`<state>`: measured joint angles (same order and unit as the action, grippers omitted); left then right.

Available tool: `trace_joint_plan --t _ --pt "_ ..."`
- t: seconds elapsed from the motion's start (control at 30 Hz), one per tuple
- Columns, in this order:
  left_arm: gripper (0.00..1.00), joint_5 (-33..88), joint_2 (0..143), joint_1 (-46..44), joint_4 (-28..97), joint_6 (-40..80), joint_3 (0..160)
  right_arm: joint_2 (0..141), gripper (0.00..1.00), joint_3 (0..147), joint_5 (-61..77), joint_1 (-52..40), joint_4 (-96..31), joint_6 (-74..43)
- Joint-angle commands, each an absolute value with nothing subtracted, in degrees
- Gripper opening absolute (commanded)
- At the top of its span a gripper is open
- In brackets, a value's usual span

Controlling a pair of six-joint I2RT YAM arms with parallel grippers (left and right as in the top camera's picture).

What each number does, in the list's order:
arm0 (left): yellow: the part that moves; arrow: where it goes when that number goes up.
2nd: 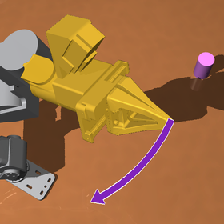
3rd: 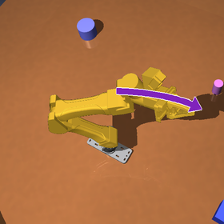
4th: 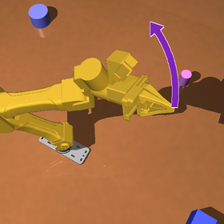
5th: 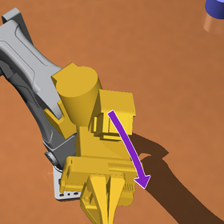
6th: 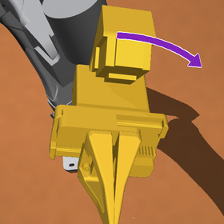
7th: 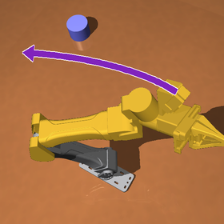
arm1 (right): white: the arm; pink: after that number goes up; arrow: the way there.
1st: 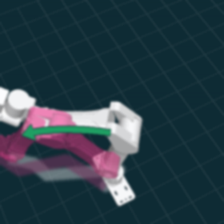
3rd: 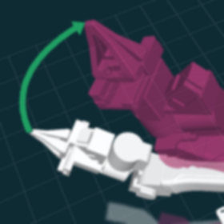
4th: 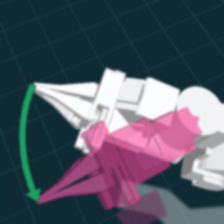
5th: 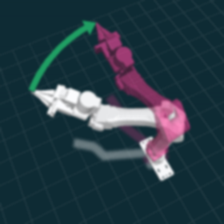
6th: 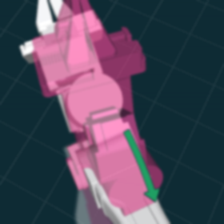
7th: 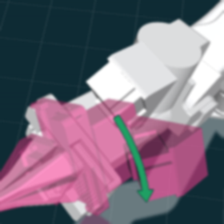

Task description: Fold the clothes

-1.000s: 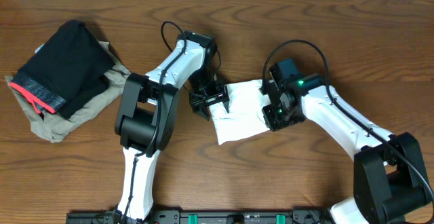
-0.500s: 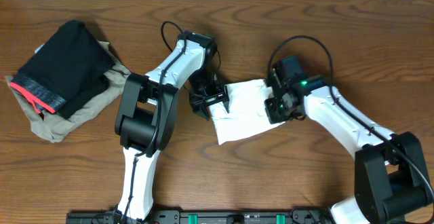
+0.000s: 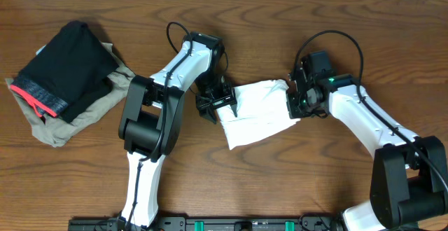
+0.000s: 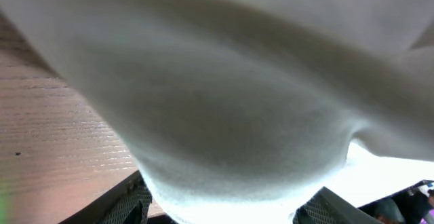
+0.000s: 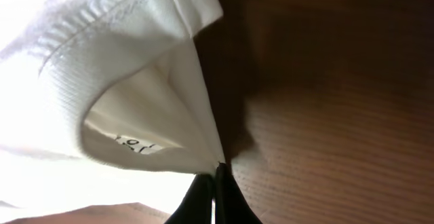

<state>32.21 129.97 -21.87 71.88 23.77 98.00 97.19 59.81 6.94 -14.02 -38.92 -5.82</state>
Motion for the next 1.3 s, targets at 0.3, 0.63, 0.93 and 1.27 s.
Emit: trace_joint_plan --t 0.3,0.63,0.93,1.27 --pt "0.65 30.6 130.0 -22.2 72.8 22.3 97.8 97.4 0.06 61.0 -3.0 -12.9 -39.3 -8.2" --pt "0.67 26.6 119.0 -22.2 71.0 18.2 98.2 86.2 0.1 66.2 8.1 -14.6 -43.4 -5.4" --pt "0.77 12.4 112.6 -22.2 57.1 17.4 98.1 86.7 0.09 64.8 16.0 -20.1 -45.4 -3.5" --pt "0.76 18.6 118.5 -22.2 47.8 11.6 98.1 97.3 0.07 63.9 17.0 -24.6 -43.2 -3.8"
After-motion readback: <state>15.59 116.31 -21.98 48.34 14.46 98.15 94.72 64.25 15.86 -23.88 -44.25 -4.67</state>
